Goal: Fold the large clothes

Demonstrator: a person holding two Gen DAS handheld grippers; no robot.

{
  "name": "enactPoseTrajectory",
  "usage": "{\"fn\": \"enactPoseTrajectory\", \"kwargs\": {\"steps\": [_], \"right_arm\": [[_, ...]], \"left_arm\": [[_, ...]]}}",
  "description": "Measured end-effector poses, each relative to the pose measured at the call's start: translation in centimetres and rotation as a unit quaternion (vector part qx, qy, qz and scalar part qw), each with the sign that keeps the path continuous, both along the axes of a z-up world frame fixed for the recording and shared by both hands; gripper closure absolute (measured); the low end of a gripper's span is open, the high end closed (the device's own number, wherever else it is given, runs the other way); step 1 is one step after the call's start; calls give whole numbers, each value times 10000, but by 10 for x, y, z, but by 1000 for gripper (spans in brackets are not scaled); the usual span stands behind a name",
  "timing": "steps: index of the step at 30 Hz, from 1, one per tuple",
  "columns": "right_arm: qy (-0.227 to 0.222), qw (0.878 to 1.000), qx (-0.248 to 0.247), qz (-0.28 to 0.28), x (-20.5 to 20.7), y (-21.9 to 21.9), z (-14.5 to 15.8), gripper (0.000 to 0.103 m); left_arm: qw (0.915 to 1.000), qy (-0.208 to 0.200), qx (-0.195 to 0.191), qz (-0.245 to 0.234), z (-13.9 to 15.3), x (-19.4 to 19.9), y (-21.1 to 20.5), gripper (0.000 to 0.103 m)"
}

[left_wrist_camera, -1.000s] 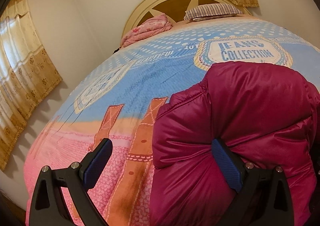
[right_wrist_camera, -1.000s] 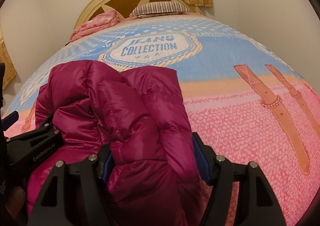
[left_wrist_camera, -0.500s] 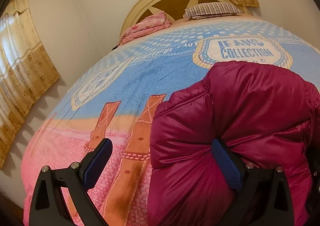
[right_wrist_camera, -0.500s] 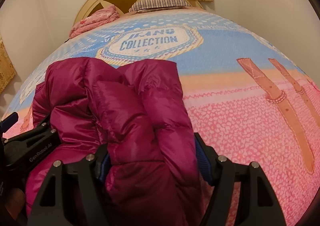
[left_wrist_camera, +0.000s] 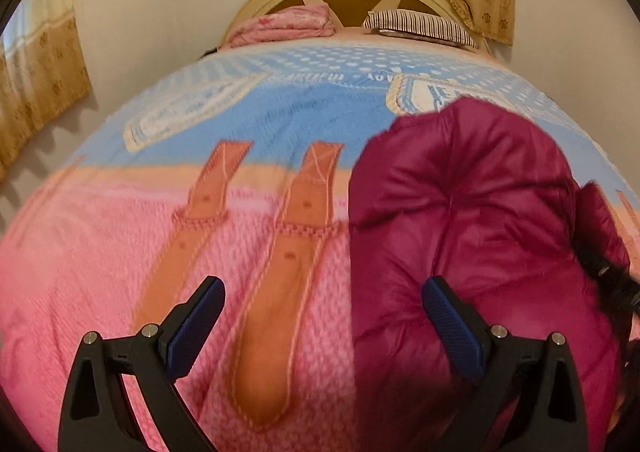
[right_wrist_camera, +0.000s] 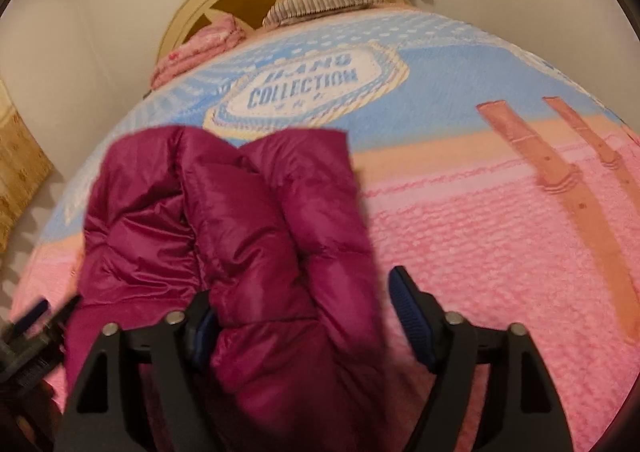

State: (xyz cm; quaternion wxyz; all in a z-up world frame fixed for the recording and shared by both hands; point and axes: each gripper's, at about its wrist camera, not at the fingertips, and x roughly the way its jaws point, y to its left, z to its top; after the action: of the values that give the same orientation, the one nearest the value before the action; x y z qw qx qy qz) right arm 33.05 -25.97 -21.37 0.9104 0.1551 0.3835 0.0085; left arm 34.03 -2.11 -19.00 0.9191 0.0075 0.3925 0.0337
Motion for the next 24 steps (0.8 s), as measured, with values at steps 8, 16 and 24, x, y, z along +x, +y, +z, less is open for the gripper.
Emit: {"fn": "enactPoseTrajectory", "kwargs": {"steps": [8,16,24], "right_arm": [[162,9994,206,243,-9,-5,-12,23],[132,9963,493,696,-6,6,-19,63],[-189,9944,664,794,-25,14,-2,82]], "left_arm": [[9992,-44,-372,-127,-18,-5,-4,3],[9937,-35,-350,-1066,-13,-5,-32,68],[9959,-61,30,-905,14,-22,-35,94]]}}
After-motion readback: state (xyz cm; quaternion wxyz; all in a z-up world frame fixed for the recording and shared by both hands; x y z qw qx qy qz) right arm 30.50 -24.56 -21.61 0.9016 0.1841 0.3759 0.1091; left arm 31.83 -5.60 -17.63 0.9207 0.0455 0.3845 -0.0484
